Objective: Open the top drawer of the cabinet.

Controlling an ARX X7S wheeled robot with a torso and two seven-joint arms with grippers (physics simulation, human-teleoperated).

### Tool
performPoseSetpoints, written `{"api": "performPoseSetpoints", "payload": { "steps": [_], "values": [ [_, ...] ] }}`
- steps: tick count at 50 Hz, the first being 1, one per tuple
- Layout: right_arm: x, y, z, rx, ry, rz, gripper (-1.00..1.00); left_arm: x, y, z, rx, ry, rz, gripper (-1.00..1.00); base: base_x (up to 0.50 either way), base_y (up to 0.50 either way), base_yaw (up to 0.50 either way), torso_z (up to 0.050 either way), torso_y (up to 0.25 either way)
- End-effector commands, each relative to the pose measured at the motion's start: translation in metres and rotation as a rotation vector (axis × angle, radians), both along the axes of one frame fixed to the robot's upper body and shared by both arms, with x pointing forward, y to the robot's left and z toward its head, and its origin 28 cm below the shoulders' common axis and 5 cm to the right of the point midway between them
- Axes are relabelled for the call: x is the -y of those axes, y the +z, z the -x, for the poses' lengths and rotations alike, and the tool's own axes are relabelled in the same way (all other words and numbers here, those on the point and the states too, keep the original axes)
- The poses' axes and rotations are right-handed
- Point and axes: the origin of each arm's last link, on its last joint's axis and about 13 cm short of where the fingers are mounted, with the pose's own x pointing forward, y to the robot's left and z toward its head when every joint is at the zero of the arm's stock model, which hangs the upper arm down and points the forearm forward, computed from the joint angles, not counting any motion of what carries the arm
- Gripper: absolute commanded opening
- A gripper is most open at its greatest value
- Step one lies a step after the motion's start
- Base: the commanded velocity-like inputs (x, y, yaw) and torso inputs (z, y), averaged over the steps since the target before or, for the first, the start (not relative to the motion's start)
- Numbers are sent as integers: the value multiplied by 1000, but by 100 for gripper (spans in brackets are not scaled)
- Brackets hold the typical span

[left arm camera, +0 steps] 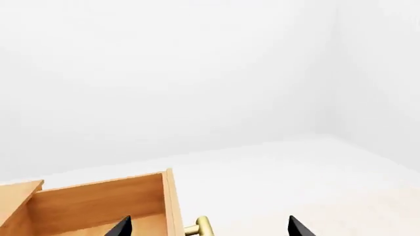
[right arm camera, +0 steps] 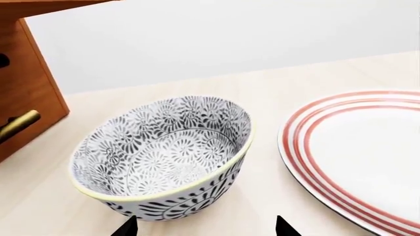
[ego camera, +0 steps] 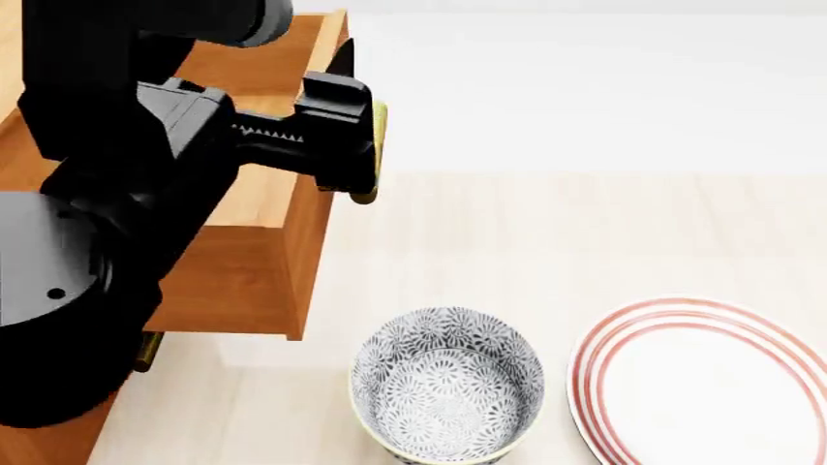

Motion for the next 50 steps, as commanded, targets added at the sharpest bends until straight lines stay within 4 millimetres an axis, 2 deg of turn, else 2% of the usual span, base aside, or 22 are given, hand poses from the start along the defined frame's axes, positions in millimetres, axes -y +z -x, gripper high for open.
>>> {"api": "performPoseSetpoints", "payload": {
  "steps": [1, 9, 11, 16, 19, 24, 35, 50],
  "values": [
    [-1, 0, -3, 16, -2, -3, 100, -3, -12, 31, 280, 5, -61, 100, 0, 0, 0, 0, 0],
    [0, 1, -3, 16, -7, -3, 100, -8, -28, 48, 418, 39, -83, 100, 0, 0, 0, 0, 0],
    [0, 0, -3, 15, -7, -4, 100, -9, -31, 51, 405, 22, -77, 100, 0, 0, 0, 0, 0],
    [0, 1, -4, 16, -10, -3, 100, -12, -48, 57, 424, 20, -97, 100, 0, 0, 0, 0, 0],
    [-1, 1, -3, 16, -10, -3, 100, -14, -64, 62, 493, 33, -149, 100, 0, 0, 0, 0, 0],
    [-1, 1, -3, 16, -10, -3, 100, -18, -78, 65, 544, 37, -165, 100, 0, 0, 0, 0, 0],
    [-1, 4, -4, 53, -20, -5, 100, -31, -134, 63, 534, 93, -256, 100, 0, 0, 0, 0, 0],
    [-1, 8, -3, 93, -37, -19, 100, -50, -183, 69, 572, 188, -340, 100, 0, 0, 0, 0, 0]
  ]
}}
